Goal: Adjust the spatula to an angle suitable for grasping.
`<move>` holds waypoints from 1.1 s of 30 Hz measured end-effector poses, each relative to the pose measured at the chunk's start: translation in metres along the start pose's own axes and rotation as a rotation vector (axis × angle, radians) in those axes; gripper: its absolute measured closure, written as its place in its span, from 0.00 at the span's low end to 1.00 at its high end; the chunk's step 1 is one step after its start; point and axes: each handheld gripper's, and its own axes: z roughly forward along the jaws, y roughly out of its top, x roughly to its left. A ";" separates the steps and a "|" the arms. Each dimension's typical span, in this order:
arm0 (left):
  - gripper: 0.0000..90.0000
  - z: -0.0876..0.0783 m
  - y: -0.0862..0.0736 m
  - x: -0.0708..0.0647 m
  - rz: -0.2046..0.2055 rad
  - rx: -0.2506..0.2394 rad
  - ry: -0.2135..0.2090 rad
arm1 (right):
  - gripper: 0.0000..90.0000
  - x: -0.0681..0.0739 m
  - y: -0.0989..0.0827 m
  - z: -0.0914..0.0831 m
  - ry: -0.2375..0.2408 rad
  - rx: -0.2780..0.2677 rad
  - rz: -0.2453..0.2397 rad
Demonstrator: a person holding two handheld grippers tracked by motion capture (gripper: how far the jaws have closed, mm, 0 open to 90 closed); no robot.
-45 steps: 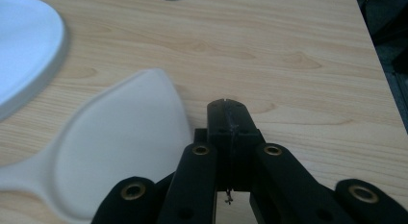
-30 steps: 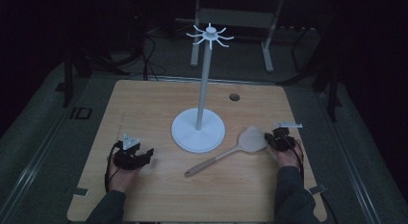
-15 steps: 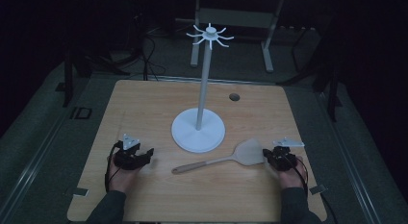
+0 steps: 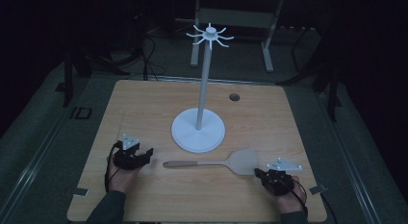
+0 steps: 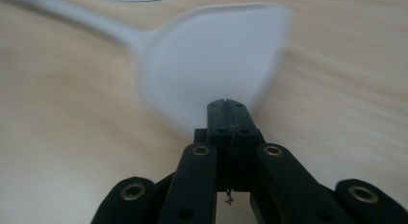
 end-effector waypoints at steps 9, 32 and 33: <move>0.44 0.000 0.000 0.000 -0.004 -0.003 -0.003 | 0.95 0.020 0.019 0.001 0.032 -0.032 -0.095; 0.44 -0.001 0.000 0.002 -0.007 -0.008 -0.003 | 0.68 0.063 0.094 0.077 0.232 0.078 -0.339; 0.44 -0.001 0.000 0.002 -0.006 -0.006 -0.003 | 0.68 0.067 0.097 0.081 0.229 0.091 -0.353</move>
